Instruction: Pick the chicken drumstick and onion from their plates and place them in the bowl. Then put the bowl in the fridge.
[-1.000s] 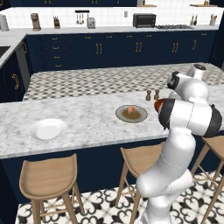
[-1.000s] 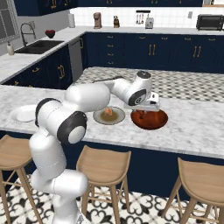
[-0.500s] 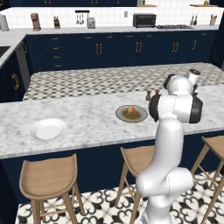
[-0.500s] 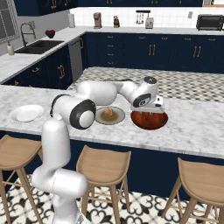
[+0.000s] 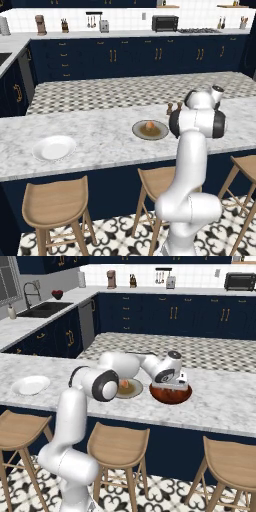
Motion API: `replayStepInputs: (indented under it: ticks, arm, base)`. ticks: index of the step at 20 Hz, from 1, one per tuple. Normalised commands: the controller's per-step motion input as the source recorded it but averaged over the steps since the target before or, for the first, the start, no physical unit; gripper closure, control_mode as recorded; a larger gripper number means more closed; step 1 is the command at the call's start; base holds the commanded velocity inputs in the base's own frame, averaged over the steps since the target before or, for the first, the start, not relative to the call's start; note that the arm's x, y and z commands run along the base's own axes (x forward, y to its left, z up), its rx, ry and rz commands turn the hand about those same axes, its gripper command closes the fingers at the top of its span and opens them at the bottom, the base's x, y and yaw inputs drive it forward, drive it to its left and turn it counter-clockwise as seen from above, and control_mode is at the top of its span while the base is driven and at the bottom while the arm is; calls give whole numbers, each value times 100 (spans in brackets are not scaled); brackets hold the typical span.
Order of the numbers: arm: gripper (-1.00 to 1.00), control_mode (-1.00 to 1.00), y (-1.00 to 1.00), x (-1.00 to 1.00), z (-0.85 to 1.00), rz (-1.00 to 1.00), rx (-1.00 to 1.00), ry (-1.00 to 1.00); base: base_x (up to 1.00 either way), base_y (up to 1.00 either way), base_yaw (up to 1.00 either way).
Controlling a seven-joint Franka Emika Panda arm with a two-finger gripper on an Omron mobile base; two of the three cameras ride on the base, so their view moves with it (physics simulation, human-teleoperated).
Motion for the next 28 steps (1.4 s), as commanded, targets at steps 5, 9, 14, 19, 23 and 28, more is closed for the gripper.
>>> replayStepInputs:
  ticks: [5,9,14,19,23,28]
  arm:
    - [-100,-100,0,15,-36,0,0,0]
    - [-100,-100,0,7,0,0,0,0]
    - [-100,-100,11,-12,33,0,0,0]
    - [-100,-100,29,-47,76,0,0,0]
    - [-100,-100,81,-47,24,-3,6,0]
    - [-100,-100,100,-8,21,-3,0,1]
  base:
    - [0,0,0]
    - [0,0,0]
    - [0,0,0]
    - [0,0,0]
    - [0,0,0]
    - [0,0,0]
